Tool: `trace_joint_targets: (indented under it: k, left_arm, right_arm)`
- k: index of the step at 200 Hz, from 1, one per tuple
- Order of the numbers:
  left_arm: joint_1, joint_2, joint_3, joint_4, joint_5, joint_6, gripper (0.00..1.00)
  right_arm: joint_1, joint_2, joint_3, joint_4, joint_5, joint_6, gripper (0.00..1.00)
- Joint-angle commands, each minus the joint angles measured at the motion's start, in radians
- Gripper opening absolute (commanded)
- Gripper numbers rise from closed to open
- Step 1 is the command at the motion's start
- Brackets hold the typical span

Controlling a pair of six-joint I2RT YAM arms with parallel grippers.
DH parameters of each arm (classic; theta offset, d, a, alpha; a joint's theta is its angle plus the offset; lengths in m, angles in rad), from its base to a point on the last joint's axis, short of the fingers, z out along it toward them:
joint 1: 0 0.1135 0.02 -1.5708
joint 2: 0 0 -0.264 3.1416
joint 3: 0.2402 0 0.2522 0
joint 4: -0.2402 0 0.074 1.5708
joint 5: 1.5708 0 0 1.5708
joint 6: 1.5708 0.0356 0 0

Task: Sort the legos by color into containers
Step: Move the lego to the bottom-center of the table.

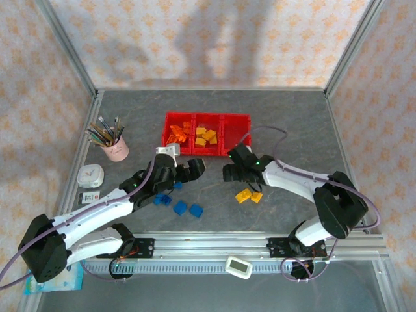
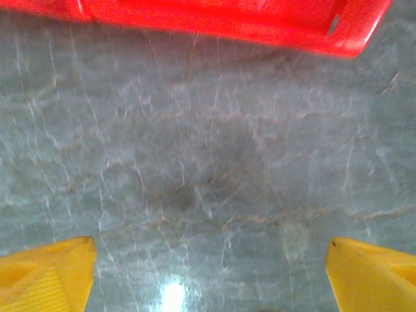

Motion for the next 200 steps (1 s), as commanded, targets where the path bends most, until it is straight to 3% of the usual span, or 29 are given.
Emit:
trace_joint_targets:
  k: [1,112,200]
  left_arm:
    - [-0.030,0.007,-0.006,0.043,-0.058,-0.039,0.99]
    - [-0.038,-0.021,-0.037,0.003,-0.105,-0.040,0.99]
    - [-0.038,-0.045,-0.045,-0.018,-0.123,-0.035,0.99]
  right_arm:
    - [0.043,-0.003,-0.025,-0.002,0.038,0.020,0.91]
    - [0.106,0.040,-0.110,-0.017,0.044,0.072,0.91]
    - [0.211,0.017,-0.100,-0.045,0.003,0.160,0.81]
